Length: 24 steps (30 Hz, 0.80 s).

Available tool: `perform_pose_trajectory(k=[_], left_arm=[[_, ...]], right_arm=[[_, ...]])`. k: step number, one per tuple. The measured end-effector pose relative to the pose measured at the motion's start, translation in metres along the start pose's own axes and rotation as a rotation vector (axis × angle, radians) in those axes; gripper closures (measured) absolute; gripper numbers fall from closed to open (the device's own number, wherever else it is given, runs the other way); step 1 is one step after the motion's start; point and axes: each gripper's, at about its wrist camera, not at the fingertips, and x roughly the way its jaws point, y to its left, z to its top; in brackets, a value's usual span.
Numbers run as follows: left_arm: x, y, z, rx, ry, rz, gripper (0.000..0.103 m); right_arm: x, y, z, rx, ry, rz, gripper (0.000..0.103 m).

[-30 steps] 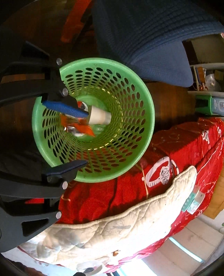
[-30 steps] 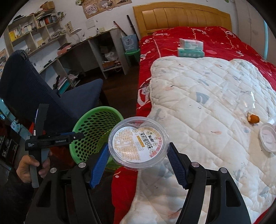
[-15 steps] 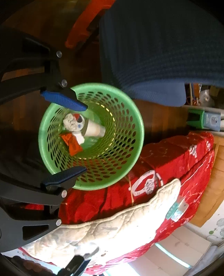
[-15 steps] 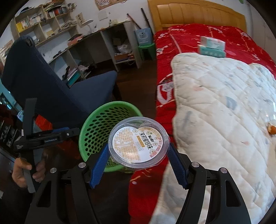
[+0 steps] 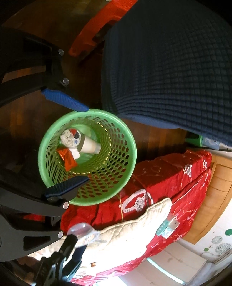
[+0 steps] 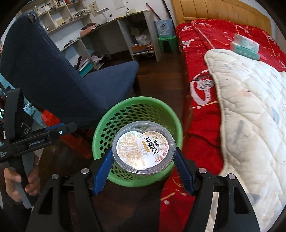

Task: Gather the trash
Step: 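Lower the round plastic container into the green basket and open the right tool, then move both tools back over the trash on the quilt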

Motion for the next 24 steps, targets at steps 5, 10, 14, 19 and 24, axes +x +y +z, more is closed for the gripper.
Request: perform_pose_trajectory(k=[5,10,14,19,24], left_arm=[[0.001,0.0,-0.001,0.001,0.006,-0.011,0.03],[0.004,-0.009,-0.003,0.012,0.018,-0.023,0.03],[0.005,-0.017,-0.002,0.021,0.021,-0.045,0.03],[0.003,-0.037,0.0,0.058,0.012,-0.057,0.03],[0.006,-0.063,0.001,0.1,0.015,-0.077,0.03]], right_arm=[[0.012,0.009,0.004,0.019,-0.003,0.064,0.033],[0.006,0.011,0.004,0.028,-0.024,0.076,0.028],[-0.008,0.0,-0.002,0.036,-0.044,0.056,0.027],[-0.035,-0.033,-0.015,0.092,-0.078,0.0,0.026],[-0.069,-0.079,-0.034,0.169,-0.109,-0.088,0.025]])
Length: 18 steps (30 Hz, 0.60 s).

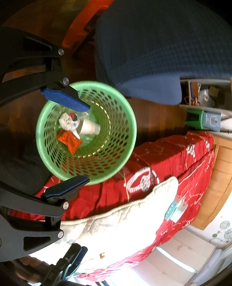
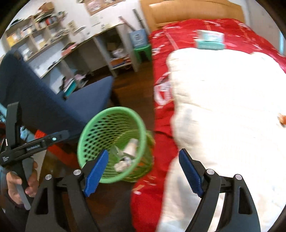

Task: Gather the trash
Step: 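Move both tools back over the trash on the quilt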

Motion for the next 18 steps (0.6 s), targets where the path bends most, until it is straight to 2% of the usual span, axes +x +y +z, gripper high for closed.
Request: perform_pose_trajectory(k=[18], left_arm=[[0.028,-0.106,0.006,0.158,0.058,-0.099,0.03]], right_arm=[[-0.127,-0.209,-0.03,0.315,-0.132,-0.362,0.025]])
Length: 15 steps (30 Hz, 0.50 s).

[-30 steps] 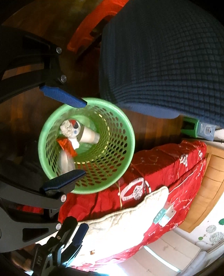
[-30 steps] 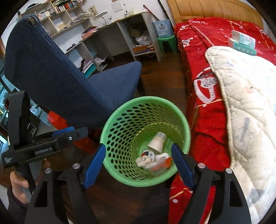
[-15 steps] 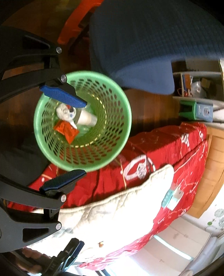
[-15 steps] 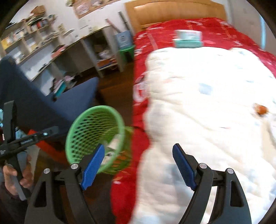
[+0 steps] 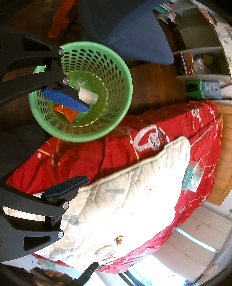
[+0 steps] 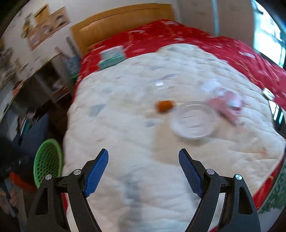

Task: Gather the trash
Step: 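Move both tools back over the trash on the quilt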

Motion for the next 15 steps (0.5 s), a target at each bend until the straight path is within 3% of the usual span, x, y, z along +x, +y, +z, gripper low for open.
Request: perform_pose_trajectory(k=[10,15], left_arm=[[0.012,-0.035,0.009,0.068,0.011,-0.016,0.03],[0.022,-0.04,0.013,0.077,0.029,-0.004,0.03]], right_arm=[[0.005,-0.122,0.049,0.255,0.021,-0.117,0.03],[0.026,-0.154,0.071,0.329,0.054,-0.148,0.032]])
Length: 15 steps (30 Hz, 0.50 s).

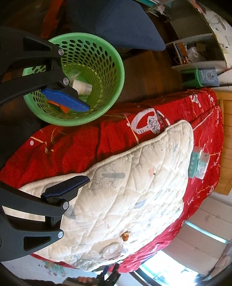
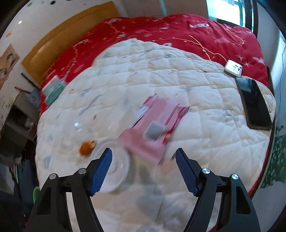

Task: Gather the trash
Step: 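Move both tools back over the trash on the quilt, then grasp the pink wafer package with the right tool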

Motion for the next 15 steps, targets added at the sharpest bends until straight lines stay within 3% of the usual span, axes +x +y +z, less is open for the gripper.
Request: perform_pose_trajectory(k=[5,15], left_arm=[[0.009,-0.001,0.002,-0.001,0.02,0.015,0.03],[0.021,-0.004,0.005,0.006,0.041,0.027,0.03]], right_arm=[[0.025,-0.011,0.027,0.058,0.029,-0.02,0.032],[0.059,-0.011,0.045,0.103,0.086,-0.053,0.031]])
